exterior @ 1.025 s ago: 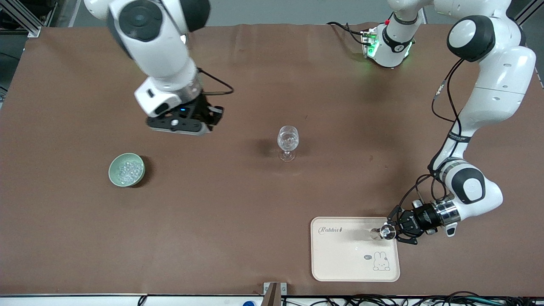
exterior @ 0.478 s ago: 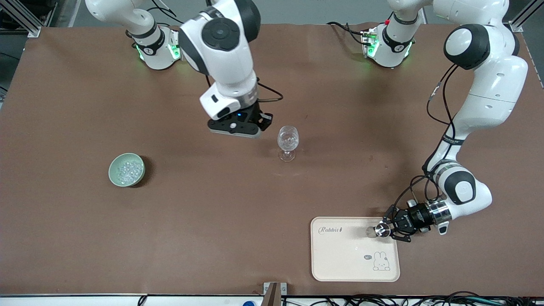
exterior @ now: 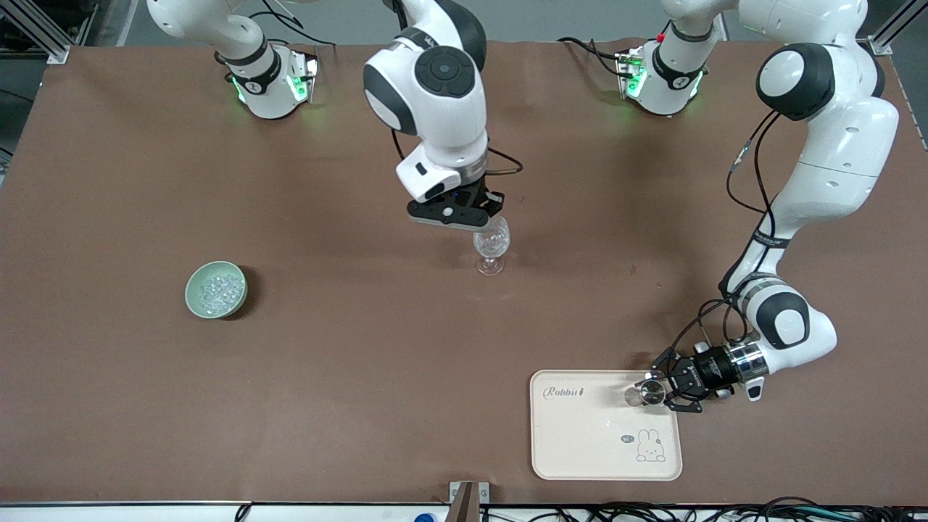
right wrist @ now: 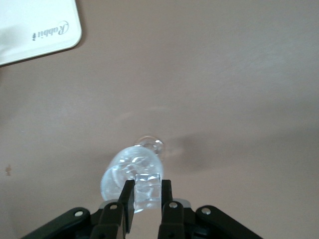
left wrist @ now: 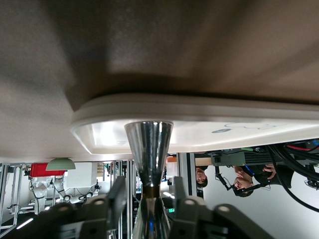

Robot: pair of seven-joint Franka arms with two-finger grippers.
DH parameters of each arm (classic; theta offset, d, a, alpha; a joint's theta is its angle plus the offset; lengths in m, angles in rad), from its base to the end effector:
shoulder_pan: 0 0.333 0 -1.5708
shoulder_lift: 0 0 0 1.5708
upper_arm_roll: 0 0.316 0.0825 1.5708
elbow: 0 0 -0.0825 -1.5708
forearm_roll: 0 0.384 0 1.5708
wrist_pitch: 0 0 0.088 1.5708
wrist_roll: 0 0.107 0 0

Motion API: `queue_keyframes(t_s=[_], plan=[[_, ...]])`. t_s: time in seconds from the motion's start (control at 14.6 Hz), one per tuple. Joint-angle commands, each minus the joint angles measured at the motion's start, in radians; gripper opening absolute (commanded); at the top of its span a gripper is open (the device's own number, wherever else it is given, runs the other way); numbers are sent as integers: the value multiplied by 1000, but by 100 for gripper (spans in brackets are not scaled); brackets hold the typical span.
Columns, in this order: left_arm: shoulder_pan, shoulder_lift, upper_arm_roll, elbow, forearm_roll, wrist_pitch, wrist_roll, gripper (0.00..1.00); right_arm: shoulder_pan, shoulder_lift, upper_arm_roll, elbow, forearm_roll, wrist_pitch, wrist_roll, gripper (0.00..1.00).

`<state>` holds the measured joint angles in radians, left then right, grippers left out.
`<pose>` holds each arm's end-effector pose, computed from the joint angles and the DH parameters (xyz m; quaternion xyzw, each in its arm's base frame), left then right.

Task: Pour wine and add ice with both arms
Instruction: 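Lower the ice over the glass while the left gripper sets the jigger down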

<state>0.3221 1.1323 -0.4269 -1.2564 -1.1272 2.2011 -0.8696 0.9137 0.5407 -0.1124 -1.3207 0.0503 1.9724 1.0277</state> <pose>0.7439 -0.0237 0.1174 0.5005 0.6475 -0.3219 0.4761 0.4887 0.5342 0.4356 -0.9921 0.1117 -0.0386 0.0424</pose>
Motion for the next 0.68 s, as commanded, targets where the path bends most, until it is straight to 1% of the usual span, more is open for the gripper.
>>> queue_keyframes(t_s=[0.0,0.14,0.27,0.34,0.41,0.62], plan=[[18,-29,10,8,4,0,9,100,22,41,-12,24,8,28,35,3],[49,-81,11,-21,110,-27,4,100,33,45,-12,24,10,29,51,3],[87,-126,11,-18,316,-131,3,100,48,61,-12,24,10,29,81,3],[119,-140,7,-15,405,-185,3,100,53,61,-12,24,10,29,83,3],[132,-158,4,-14,469,-216,3,100,59,62,-12,23,10,29,87,3],[132,-250,-7,-12,732,-312,12,100,60,81,-12,23,8,52,89,4]])
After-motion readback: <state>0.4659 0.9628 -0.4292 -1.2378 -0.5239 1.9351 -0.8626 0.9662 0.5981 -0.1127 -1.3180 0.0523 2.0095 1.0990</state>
